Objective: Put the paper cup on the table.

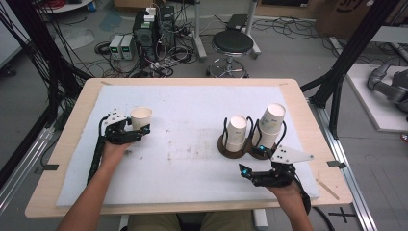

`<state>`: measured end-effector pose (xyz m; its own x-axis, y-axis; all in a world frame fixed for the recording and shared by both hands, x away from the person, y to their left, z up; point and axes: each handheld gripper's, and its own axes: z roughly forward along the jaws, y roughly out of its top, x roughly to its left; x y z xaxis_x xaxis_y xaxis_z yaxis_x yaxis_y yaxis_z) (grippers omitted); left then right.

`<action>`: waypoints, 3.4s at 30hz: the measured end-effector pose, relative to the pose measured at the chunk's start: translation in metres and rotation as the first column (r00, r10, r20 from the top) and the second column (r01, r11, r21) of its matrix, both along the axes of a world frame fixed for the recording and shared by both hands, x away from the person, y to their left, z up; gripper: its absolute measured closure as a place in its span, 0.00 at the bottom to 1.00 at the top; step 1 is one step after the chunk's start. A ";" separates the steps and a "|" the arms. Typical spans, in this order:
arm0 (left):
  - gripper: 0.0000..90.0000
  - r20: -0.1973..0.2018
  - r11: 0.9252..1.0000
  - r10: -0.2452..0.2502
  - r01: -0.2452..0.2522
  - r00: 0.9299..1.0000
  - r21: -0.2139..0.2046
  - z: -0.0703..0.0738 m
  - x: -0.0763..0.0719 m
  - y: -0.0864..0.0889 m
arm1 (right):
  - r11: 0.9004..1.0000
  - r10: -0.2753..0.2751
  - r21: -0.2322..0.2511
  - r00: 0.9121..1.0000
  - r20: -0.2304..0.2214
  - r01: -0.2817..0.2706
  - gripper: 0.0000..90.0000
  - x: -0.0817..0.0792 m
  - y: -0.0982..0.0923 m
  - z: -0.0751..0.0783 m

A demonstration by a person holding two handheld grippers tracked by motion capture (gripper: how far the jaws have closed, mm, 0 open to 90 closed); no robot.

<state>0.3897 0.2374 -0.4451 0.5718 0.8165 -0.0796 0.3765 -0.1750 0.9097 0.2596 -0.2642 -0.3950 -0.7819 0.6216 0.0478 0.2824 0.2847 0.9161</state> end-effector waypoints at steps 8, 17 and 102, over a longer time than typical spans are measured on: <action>0.36 -0.031 0.993 0.013 -0.009 0.999 0.118 -0.004 -0.007 -0.003 | 1.000 0.003 -0.002 1.000 0.000 -0.003 0.25 -0.001 0.001 0.001; 0.36 -0.046 0.994 0.028 -0.023 0.999 0.109 -0.007 -0.017 0.005 | 1.000 0.008 -0.004 1.000 -0.003 -0.008 0.25 -0.001 0.002 0.000; 0.20 0.226 0.959 -0.139 0.188 0.964 -0.212 0.035 -0.126 0.005 | 0.998 -0.068 0.018 0.998 0.016 0.067 0.26 -0.005 -0.010 0.004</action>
